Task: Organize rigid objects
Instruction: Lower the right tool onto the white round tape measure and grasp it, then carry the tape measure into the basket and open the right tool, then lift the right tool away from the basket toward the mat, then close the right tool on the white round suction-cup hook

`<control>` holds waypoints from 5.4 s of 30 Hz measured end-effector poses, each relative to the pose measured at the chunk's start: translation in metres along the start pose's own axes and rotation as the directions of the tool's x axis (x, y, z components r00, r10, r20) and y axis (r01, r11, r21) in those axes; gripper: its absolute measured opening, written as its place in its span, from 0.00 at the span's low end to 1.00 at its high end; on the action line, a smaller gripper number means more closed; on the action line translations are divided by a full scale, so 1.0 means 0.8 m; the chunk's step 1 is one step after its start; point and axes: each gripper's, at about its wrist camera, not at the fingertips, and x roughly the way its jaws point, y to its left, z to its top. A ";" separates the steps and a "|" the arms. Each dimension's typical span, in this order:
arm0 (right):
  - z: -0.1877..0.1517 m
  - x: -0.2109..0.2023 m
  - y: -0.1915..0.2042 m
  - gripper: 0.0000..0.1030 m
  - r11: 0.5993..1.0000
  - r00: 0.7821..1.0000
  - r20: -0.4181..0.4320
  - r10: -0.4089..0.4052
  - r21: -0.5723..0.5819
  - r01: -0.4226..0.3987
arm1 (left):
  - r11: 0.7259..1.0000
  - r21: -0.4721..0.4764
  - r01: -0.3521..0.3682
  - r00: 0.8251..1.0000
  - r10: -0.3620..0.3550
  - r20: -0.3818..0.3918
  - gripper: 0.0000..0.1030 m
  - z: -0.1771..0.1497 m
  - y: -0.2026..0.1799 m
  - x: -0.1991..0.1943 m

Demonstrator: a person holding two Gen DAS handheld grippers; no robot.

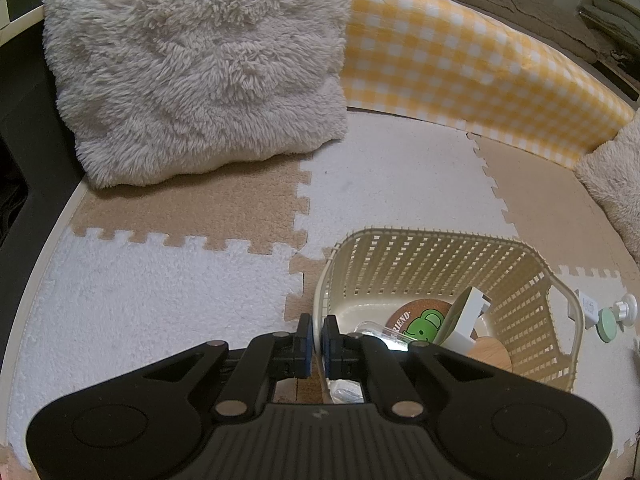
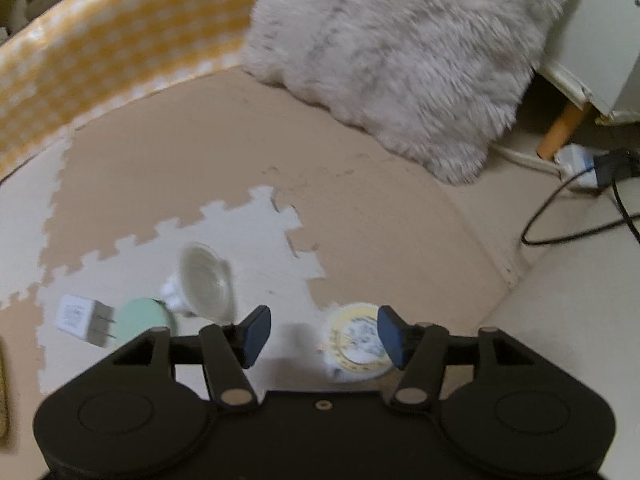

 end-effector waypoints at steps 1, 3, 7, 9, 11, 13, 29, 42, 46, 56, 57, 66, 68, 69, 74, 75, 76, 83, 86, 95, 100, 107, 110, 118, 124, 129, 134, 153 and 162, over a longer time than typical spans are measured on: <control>-0.001 0.004 -0.002 0.59 1.000 1.000 -0.012 -0.002 0.002 0.002 | 1.000 0.001 0.000 1.000 0.000 0.000 0.05 0.000 0.000 0.000; -0.002 0.012 -0.004 0.59 1.000 0.999 -0.040 -0.009 0.004 0.009 | 1.000 0.000 0.000 1.000 0.000 0.000 0.05 0.000 0.000 0.000; -0.004 0.023 -0.001 0.59 0.999 0.998 -0.060 -0.033 -0.024 0.032 | 1.000 0.001 0.000 1.000 0.000 0.000 0.05 0.000 0.000 -0.001; -0.003 0.025 0.002 0.59 0.998 0.997 -0.058 -0.048 -0.044 0.045 | 1.000 0.001 0.000 1.000 0.000 0.000 0.05 0.000 0.000 0.000; -0.004 0.028 0.005 0.61 0.996 0.996 -0.059 -0.064 -0.073 0.059 | 1.000 0.001 0.000 1.000 0.000 0.000 0.05 0.000 0.000 0.000; -0.006 0.030 0.008 0.61 0.992 0.995 -0.059 -0.083 -0.099 0.076 | 1.000 0.001 0.000 1.000 0.000 0.000 0.05 0.000 0.000 0.000; -0.009 0.032 0.007 0.55 0.989 0.993 -0.088 -0.076 -0.130 0.064 | 1.000 0.001 0.000 1.000 0.000 0.000 0.05 0.000 0.000 0.000; 0.008 -0.058 0.075 0.55 0.972 0.982 0.138 0.128 -0.214 -0.097 | 1.000 -0.001 0.001 1.000 -0.001 0.000 0.05 0.000 0.000 -0.001; 0.006 -0.093 0.111 0.55 0.949 0.955 0.194 0.226 -0.264 -0.171 | 1.000 -0.001 0.001 1.000 -0.001 0.000 0.05 0.000 0.000 -0.001; -0.023 -0.168 0.230 0.55 0.822 0.840 0.216 0.497 -0.428 -0.376 | 1.000 -0.002 0.002 1.000 -0.002 0.000 0.05 0.000 0.000 -0.001; -0.028 -0.172 0.243 0.55 0.804 0.829 0.205 0.520 -0.445 -0.394 | 1.000 -0.002 0.002 1.000 -0.002 0.000 0.05 0.000 0.000 -0.001; -0.078 -0.178 0.337 0.55 0.676 0.802 0.068 0.594 -0.581 -0.452 | 1.000 -0.002 0.003 1.000 -0.003 0.000 0.05 0.000 0.000 -0.001; -0.089 -0.175 0.350 0.55 0.661 0.806 0.037 0.591 -0.596 -0.457 | 1.000 -0.002 0.002 1.000 -0.002 0.000 0.05 0.000 0.000 -0.001; -0.093 -0.173 0.355 0.55 0.657 0.812 0.025 0.584 -0.602 -0.454 | 1.000 -0.001 0.002 1.000 -0.002 0.000 0.05 0.000 0.000 -0.001; -0.104 -0.163 0.374 0.55 0.641 0.824 -0.039 0.565 -0.609 -0.467 | 1.000 -0.002 0.002 1.000 -0.002 0.000 0.05 0.000 0.000 -0.001; -0.105 -0.162 0.376 0.55 0.636 0.825 -0.047 0.564 -0.612 -0.470 | 1.000 -0.002 0.002 1.000 -0.002 0.000 0.05 0.000 0.000 -0.001; -0.107 -0.162 0.378 0.55 0.631 0.825 -0.055 0.562 -0.617 -0.471 | 1.000 -0.002 0.002 1.000 -0.002 0.000 0.05 0.000 0.000 -0.001; -0.113 -0.149 0.403 0.55 0.607 0.852 -0.093 0.515 -0.663 -0.439 | 1.000 -0.002 0.003 1.000 -0.003 0.000 0.05 0.000 0.000 -0.001; -0.117 -0.145 0.414 0.55 0.586 0.871 -0.108 0.480 -0.699 -0.410 | 1.000 -0.002 0.002 1.000 -0.002 0.000 0.05 0.000 0.000 -0.001; -0.121 -0.128 0.430 0.55 0.558 0.901 -0.168 0.401 -0.735 -0.385 | 1.000 -0.003 0.004 1.000 -0.004 0.001 0.05 0.000 0.000 -0.001; -0.119 -0.124 0.437 0.54 0.558 0.904 -0.183 0.386 -0.735 -0.386 | 1.000 -0.004 0.006 1.000 -0.006 0.002 0.05 0.000 -0.002 -0.002; -0.119 -0.124 0.438 0.53 0.558 0.905 -0.185 0.383 -0.734 -0.387 | 1.000 -0.001 0.004 1.000 -0.004 0.001 0.05 -0.001 -0.003 -0.001; -0.119 -0.123 0.436 0.54 0.563 0.901 -0.191 0.389 -0.725 -0.396 | 1.000 -0.002 0.005 1.000 -0.005 0.001 0.05 -0.001 -0.003 0.000; -0.111 -0.162 0.417 0.54 0.576 0.861 -0.117 0.495 -0.698 -0.426 | 1.000 -0.001 0.004 1.000 -0.004 0.001 0.05 -0.001 -0.004 -0.001; -0.086 -0.204 0.387 0.64 0.598 0.820 -0.031 0.571 -0.669 -0.441 | 1.000 -0.001 0.005 1.000 -0.005 0.001 0.05 -0.001 -0.004 0.000; -0.058 -0.223 0.345 0.82 0.653 0.806 0.060 0.588 -0.623 -0.430 | 1.000 -0.001 0.005 1.000 -0.005 0.001 0.05 -0.001 -0.003 -0.001; -0.033 -0.214 0.296 0.98 0.737 0.830 0.156 0.535 -0.568 -0.367 | 1.000 -0.001 0.005 1.000 -0.005 0.001 0.05 -0.001 -0.003 -0.001; 0.014 -0.072 0.141 1.00 0.945 0.955 0.251 0.159 -0.318 -0.074 | 1.000 -0.002 0.005 1.000 -0.005 0.001 0.05 -0.001 -0.003 -0.001; 0.017 -0.025 0.129 0.61 0.935 0.981 0.156 0.112 -0.350 -0.051 | 1.000 0.001 0.004 1.000 -0.004 0.001 0.05 -0.001 -0.003 0.000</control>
